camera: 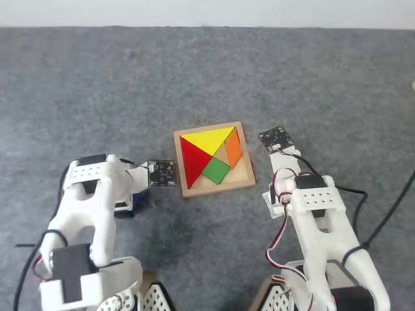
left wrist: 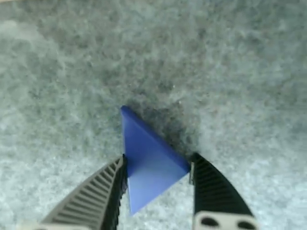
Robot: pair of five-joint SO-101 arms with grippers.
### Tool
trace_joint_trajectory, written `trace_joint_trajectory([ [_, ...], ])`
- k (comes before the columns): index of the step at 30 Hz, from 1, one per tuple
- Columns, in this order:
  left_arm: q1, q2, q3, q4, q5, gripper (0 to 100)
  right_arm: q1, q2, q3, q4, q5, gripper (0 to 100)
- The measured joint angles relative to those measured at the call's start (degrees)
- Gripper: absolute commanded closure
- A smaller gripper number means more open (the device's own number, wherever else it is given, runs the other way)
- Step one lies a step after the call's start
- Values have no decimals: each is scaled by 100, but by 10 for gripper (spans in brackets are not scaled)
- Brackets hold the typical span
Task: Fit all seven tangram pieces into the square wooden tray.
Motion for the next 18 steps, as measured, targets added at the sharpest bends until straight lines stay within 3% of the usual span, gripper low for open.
trace_joint_trajectory([
  [12,651,62,-1301,703,1196,848,9,0,0,0,0,731],
  [18,1319,123,-2101,1248,2576,847,0,0,0,0,-44,731],
])
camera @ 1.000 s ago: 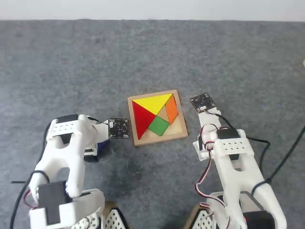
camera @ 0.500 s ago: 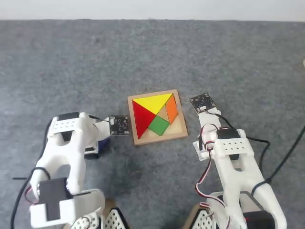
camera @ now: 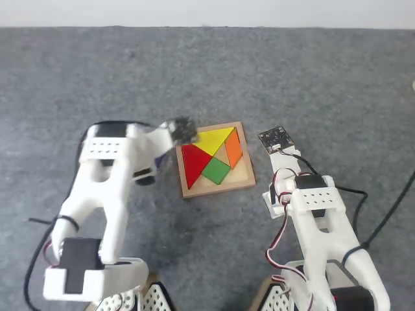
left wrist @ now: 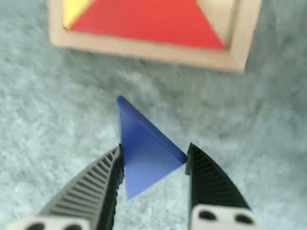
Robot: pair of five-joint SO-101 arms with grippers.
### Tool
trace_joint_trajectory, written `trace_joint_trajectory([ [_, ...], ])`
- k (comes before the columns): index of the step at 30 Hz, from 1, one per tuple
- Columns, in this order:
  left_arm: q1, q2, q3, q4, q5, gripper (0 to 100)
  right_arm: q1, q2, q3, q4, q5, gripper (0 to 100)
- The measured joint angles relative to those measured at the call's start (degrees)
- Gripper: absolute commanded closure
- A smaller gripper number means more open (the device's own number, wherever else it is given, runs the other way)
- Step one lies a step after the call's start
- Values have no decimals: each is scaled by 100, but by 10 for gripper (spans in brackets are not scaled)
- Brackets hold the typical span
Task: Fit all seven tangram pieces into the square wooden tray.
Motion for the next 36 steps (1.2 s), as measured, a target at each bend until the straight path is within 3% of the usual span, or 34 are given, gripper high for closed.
trace_joint_trajectory([
  [8,1925,35,-1020,396,3305,848,229,0,0,0,-264,731],
  [12,2374,158,-1468,484,4818,848,738,0,0,0,-334,731],
  [16,2541,905,-1916,519,5864,848,1688,0,-123,9,-431,731],
  [23,2866,2857,-3156,554,6796,848,2769,0,-237,246,-431,731],
  [29,3270,3534,-3719,554,7024,848,2831,0,-237,246,-431,731],
  [36,3270,3754,-3842,633,7226,848,2831,0,-237,246,-431,731],
])
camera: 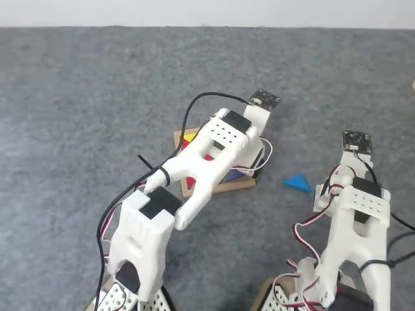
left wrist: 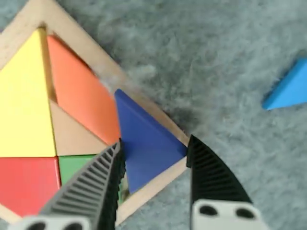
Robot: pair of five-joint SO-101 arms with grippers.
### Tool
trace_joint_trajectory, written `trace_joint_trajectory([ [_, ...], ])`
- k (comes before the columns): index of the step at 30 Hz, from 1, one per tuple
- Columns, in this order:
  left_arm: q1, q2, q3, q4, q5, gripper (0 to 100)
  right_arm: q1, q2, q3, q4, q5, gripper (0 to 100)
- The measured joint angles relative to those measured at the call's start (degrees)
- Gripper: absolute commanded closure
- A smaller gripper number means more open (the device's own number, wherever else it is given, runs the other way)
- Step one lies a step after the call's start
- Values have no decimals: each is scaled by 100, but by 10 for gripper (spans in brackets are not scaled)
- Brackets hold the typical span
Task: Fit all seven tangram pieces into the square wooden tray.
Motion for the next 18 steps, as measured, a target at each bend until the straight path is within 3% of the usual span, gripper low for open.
trace_joint_trajectory([
  [6,9,0,0,193,0,840,-62,0,0,0,0,731],
  [13,18,0,-44,510,-158,738,-70,0,0,0,0,731],
  [18,26,0,-44,651,-352,730,-105,0,0,0,0,731],
])
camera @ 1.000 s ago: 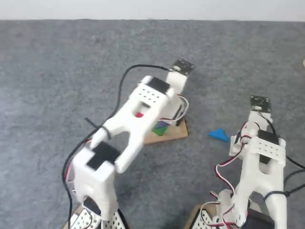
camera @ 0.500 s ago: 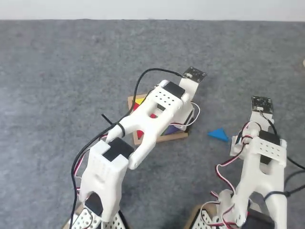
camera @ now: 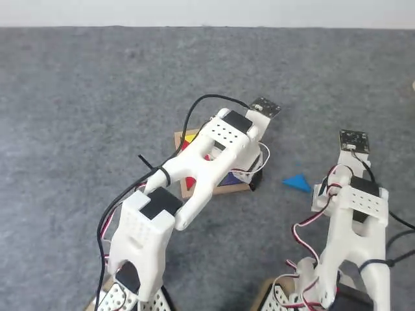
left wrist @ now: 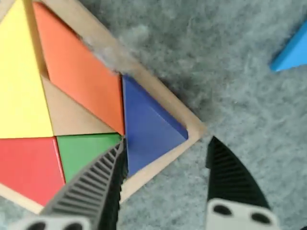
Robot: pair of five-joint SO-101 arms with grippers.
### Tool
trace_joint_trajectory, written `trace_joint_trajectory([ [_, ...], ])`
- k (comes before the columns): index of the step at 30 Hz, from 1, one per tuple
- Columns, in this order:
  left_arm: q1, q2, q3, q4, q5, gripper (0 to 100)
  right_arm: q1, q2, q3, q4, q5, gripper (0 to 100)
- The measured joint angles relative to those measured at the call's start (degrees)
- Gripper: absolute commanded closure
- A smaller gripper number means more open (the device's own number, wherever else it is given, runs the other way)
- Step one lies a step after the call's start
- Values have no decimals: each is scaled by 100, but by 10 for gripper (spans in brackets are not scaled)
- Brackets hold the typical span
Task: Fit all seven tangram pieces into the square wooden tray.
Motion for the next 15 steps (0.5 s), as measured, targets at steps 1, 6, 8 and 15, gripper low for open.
trace_joint_trajectory([
  [1,0,0,0,44,-44,730,9,0,0,0,0,731],
  [6,0,0,-141,70,-176,730,18,0,0,0,0,731],
  [8,0,0,-264,70,-176,730,18,0,0,0,0,731],
  [15,0,-149,-308,-18,-229,729,-9,0,0,0,0,731],
])
